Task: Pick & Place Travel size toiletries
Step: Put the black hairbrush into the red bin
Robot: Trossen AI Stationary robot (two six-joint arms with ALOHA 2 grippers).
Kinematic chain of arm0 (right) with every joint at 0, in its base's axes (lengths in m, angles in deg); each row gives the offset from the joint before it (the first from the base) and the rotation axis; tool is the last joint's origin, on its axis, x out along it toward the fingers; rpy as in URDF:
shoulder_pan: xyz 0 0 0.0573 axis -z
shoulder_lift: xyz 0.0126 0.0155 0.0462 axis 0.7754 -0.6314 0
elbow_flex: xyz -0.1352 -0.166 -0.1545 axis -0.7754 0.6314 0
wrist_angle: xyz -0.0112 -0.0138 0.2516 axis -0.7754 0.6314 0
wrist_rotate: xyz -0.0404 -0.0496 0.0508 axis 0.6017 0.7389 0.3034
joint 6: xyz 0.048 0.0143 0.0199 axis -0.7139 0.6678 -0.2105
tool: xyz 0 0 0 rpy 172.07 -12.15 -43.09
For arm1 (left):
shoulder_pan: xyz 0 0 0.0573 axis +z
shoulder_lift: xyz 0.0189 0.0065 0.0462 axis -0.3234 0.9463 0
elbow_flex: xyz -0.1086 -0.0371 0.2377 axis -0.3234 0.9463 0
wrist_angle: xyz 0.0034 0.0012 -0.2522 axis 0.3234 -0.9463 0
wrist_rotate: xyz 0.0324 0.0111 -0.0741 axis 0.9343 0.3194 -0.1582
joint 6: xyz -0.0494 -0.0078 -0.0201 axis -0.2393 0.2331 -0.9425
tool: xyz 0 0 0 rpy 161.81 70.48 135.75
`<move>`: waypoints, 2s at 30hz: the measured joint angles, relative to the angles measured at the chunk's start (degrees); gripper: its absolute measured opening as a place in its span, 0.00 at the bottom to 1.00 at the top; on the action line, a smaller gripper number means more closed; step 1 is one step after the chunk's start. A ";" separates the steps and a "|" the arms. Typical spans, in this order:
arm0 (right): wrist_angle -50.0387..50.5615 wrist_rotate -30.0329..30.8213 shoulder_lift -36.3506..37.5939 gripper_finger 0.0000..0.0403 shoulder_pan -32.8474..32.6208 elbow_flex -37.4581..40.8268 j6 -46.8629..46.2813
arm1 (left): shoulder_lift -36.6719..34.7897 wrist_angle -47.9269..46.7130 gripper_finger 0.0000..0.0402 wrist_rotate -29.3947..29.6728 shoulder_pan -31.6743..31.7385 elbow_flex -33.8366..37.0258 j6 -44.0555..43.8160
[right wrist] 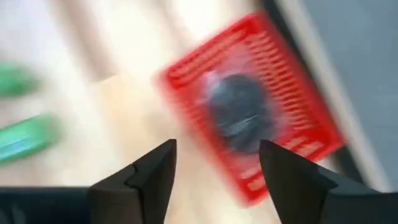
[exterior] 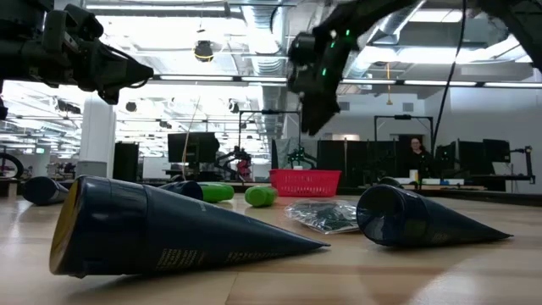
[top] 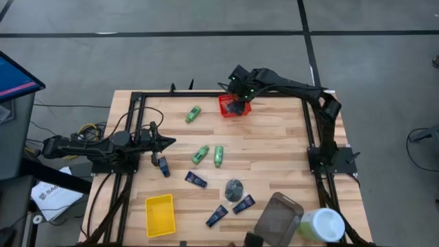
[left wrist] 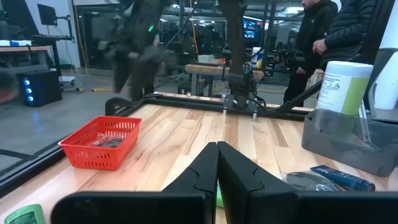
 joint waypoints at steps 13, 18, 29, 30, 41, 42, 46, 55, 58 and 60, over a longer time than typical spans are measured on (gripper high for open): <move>12.74 -10.95 10.88 0.50 -16.60 -0.16 0.56 | 0.39 0.17 0.01 0.00 0.00 0.00 0.09; 13.33 -10.89 11.32 0.49 -24.74 -0.11 -3.88 | 0.42 0.17 0.01 0.00 0.01 -0.01 0.09; 7.75 -5.05 10.61 0.57 -40.16 5.70 -15.71 | 0.40 0.24 0.01 0.00 0.01 0.00 0.11; 6.15 -4.26 10.60 0.58 -41.28 6.64 -16.80 | 0.39 0.24 0.01 0.00 -0.01 0.00 0.10; -16.64 0.73 10.62 0.60 -48.06 21.83 -22.07 | 0.39 0.24 0.01 0.00 -0.01 -0.01 0.11; -17.79 1.12 10.62 0.60 -48.07 23.09 -22.07 | 0.39 0.25 0.01 0.00 0.01 0.00 0.11; -21.48 1.32 10.62 0.60 -48.07 27.16 -22.06 | 0.40 0.25 0.01 -0.02 0.01 0.00 0.11; -24.67 2.34 6.30 0.60 -47.92 28.67 -19.23 | 0.43 0.34 0.01 -0.02 0.00 0.00 0.11; -24.43 2.79 3.12 0.60 -47.92 28.67 -19.20 | 0.68 0.52 0.01 -0.02 0.00 0.00 0.11; -26.39 2.78 1.21 0.60 -47.58 28.47 -19.48 | 0.77 0.01 0.01 -0.03 0.01 0.00 0.11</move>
